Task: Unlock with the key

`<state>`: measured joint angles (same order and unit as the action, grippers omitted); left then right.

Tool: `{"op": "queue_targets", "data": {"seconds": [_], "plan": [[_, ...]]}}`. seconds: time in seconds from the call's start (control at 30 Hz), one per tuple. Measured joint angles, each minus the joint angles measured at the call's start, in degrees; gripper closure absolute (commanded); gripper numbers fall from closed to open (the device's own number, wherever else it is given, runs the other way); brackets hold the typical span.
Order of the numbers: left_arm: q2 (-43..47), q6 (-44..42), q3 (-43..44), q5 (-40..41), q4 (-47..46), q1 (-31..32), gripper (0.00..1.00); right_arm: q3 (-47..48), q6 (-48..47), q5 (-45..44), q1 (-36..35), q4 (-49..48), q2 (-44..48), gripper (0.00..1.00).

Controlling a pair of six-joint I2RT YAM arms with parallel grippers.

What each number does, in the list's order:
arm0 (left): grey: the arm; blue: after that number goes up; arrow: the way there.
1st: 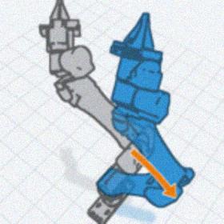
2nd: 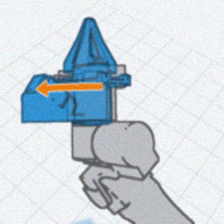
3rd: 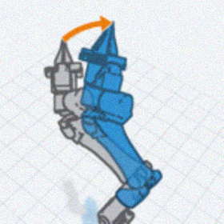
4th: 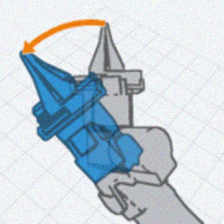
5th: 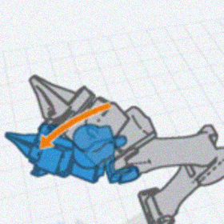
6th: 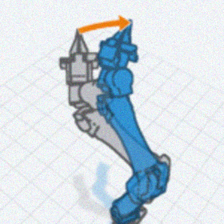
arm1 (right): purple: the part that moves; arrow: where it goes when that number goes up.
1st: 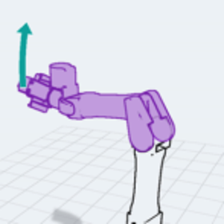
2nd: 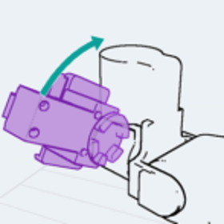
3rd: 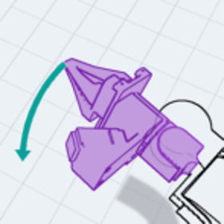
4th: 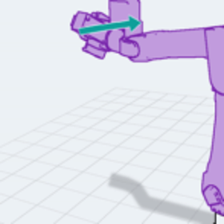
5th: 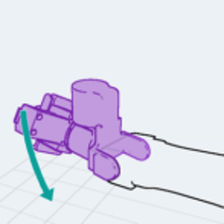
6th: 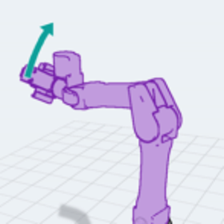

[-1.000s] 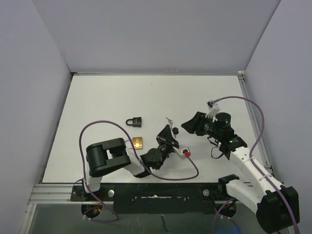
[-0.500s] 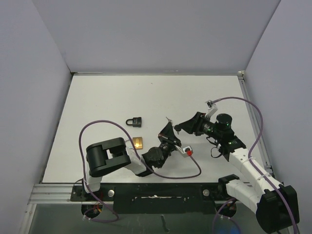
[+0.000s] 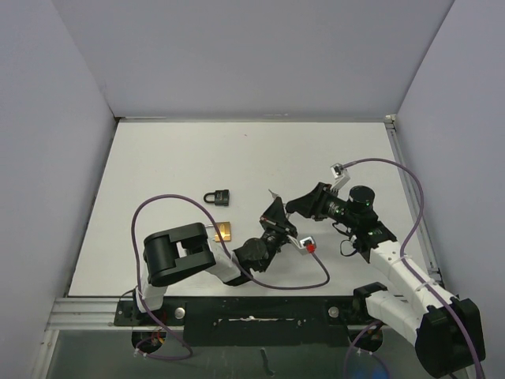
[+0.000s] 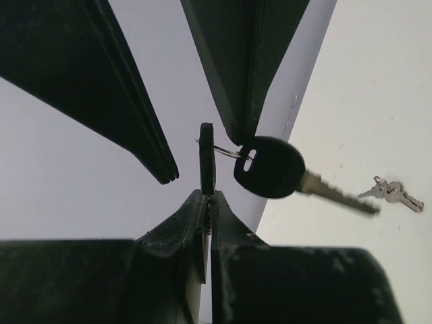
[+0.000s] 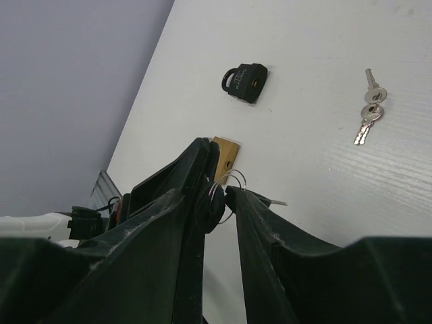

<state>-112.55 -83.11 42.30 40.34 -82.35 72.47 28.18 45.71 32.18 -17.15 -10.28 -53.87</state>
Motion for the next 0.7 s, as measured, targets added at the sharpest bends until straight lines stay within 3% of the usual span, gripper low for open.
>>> {"op": "queue_targets", "data": {"seconds": [0.4, 0.7], "plan": [[-1.05, -0.31, 2.23, 0.94, -0.17, 0.61, 1.0, -1.27, 1.44, -0.02, -0.74, -2.36, -1.2, 0.74], [-1.53, -0.33, 2.97, 2.54, -0.22, 0.85, 1.0, -2.08, 3.06, -0.42, -0.92, -4.79, -1.2, 0.89]]}}
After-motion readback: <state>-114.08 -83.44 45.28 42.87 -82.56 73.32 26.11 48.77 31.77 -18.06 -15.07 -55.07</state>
